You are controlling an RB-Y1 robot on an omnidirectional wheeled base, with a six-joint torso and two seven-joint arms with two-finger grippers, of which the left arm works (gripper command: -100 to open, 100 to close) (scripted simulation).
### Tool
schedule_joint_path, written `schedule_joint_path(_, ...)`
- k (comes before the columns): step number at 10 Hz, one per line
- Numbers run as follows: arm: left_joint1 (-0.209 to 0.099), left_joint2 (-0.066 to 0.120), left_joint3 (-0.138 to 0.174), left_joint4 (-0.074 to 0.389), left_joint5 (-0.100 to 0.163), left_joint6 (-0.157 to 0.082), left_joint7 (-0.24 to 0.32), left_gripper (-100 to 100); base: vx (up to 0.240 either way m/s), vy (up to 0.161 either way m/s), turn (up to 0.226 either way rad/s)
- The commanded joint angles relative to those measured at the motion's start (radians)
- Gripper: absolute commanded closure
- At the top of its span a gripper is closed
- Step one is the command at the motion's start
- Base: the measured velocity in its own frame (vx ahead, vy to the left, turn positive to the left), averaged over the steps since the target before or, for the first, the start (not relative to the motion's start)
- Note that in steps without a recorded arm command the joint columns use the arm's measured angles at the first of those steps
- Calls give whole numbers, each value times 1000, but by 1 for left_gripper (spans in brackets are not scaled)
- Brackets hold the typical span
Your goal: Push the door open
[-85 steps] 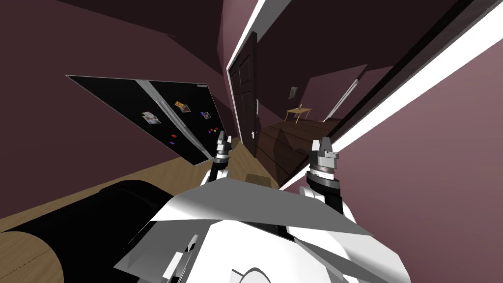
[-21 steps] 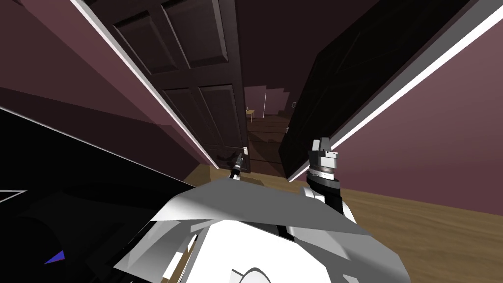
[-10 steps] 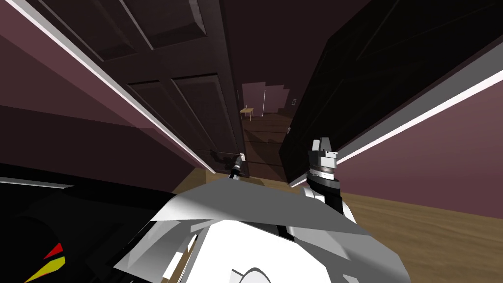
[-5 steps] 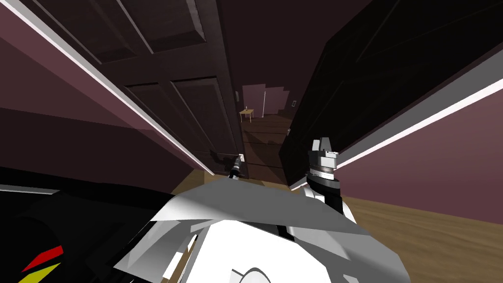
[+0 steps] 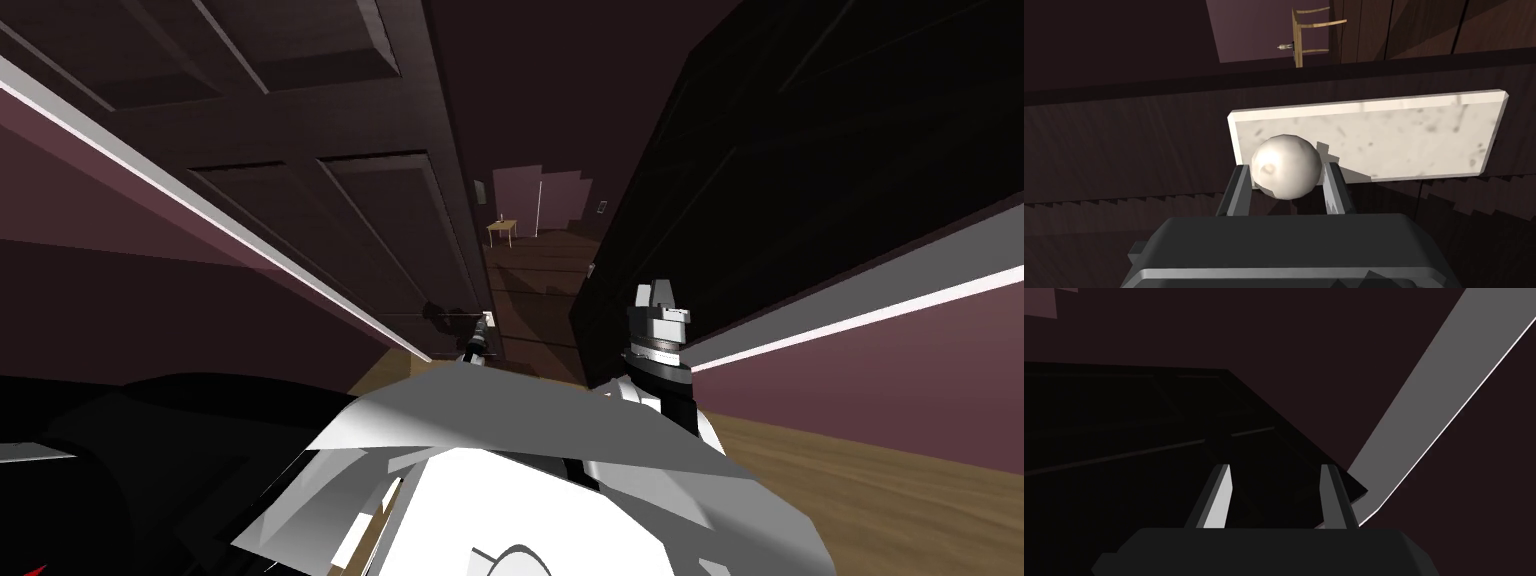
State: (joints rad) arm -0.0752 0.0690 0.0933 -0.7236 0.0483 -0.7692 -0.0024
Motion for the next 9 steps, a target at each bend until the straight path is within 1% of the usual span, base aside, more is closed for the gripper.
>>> schedule_joint_path(1, 10, 15, 22, -15, 10, 3, -5, 100, 190, -65, 47)
schedule_joint_path(2, 10, 15, 22, -15, 10, 3, -5, 100, 119, -17, 31)
schedule_joint_path(3, 9, 21, 42, -12, 21, 3, -11, 100, 170, -33, 81)
schedule_joint_path(5, 9, 24, 58, -10, 29, 3, -15, 100, 186, -20, 84)
schedule_joint_path(6, 10, 13, 49, -13, 26, 8, -13, -100, -49, -73, 32)
schedule_joint_path(7, 10, 13, 49, -13, 26, 8, -13, -100, -145, -59, 25)
schedule_joint_path(9, 12, 7, 47, -17, 27, 9, -12, -100, -156, -68, 24)
